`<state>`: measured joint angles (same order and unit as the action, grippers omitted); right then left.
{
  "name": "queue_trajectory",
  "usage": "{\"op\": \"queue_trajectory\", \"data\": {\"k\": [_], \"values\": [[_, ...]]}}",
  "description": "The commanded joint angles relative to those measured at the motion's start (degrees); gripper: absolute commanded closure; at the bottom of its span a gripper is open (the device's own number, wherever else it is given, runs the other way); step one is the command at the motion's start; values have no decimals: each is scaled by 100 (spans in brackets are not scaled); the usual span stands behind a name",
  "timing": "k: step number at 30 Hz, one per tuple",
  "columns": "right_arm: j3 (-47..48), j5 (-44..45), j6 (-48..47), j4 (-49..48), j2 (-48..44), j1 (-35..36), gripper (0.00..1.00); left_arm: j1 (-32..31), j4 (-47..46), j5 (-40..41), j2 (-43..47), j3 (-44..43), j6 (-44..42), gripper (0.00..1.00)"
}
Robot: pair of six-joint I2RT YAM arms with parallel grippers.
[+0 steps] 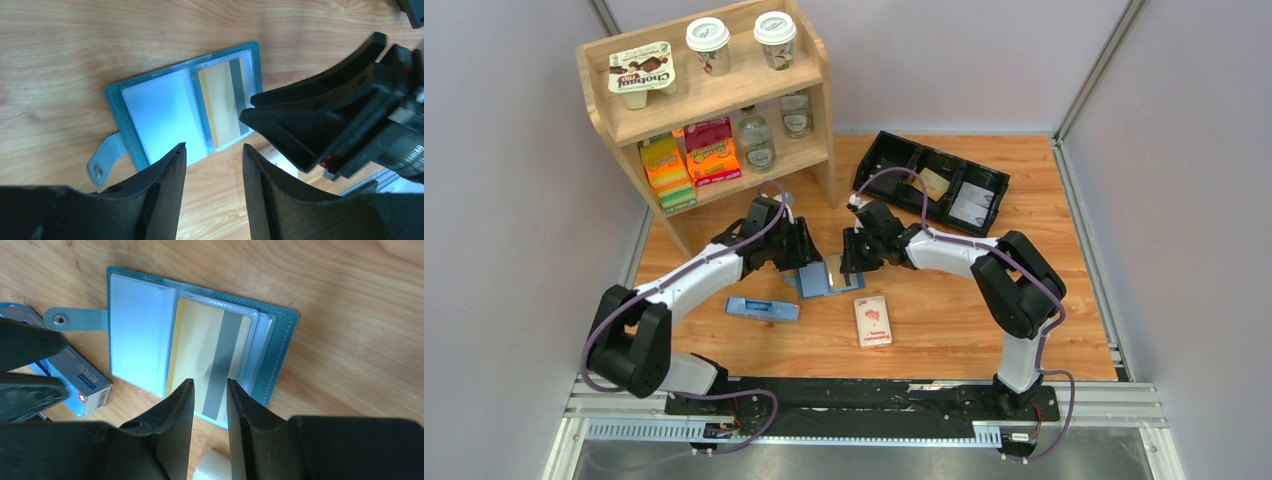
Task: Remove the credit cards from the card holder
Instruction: Remove the credit card from the card holder.
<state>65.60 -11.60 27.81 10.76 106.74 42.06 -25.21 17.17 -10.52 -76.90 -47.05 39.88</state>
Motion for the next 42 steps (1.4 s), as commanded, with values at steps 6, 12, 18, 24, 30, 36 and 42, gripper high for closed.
{"op": "queue_trajectory", "data": {"k": [6,12,18,24,30,36,42], "values": [[22,-88,14,-417,110,-128,69,192,-1242,-758,-887,108,433,47],[-39,-246,57,-461,286,-137,71,201,-1426,-829,-1309,257,600,47],[-109,-466,172,-584,383,-137,73,253,-1682,-863,-1555,608,872,46],[-109,-537,242,-602,471,-146,73,359,-2594,-1355,-1679,1021,1259,47],[-162,-616,321,-663,558,-172,73,421,-3228,-1514,-1530,1276,1417,57],[-188,-633,365,-672,646,-216,73,438,-3764,-1566,-1213,1549,1496,68],[-188,-660,365,-681,717,-225,73,438,-4501,-1681,-906,1795,1628,70]]}}
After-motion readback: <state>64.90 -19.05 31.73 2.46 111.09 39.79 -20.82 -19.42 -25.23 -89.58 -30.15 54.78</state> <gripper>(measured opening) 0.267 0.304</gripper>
